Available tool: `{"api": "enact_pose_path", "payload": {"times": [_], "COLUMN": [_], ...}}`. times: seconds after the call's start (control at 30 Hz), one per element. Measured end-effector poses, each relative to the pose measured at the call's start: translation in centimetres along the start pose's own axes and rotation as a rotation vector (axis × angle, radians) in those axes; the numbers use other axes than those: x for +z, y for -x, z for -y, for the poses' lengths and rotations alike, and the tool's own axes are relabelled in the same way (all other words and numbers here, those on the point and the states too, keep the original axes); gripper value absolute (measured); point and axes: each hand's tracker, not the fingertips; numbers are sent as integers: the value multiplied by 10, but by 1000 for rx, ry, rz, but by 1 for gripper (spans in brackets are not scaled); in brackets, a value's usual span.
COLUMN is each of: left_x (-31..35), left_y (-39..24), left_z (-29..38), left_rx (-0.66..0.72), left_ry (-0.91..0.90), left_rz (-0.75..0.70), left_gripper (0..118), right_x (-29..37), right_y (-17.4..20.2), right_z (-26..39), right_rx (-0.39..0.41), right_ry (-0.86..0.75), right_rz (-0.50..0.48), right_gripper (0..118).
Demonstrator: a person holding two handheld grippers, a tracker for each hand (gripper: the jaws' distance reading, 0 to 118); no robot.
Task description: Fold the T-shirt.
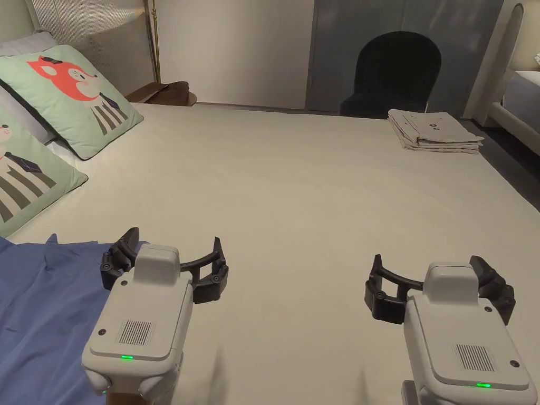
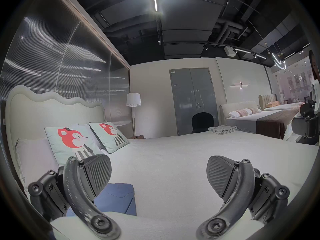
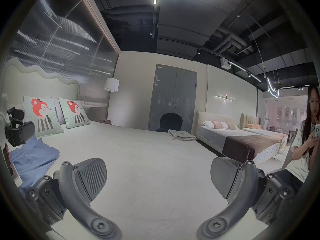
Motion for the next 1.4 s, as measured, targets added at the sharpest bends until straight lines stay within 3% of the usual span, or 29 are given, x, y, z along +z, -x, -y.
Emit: {"api": "enact_pose_path", "payload": {"times": [1.4], "left_x": [0], "left_y": [1], "left_z": [-6], "left_rx": [-5], "left_ry": [-15], "left_rz": [4], "left_gripper": [110], "right_x": [3], "right_y": [1], "right_z": [-8], "right_rx": [4], "right_ry": [-21], "right_rz": [-13], "right_gripper": [117]}}
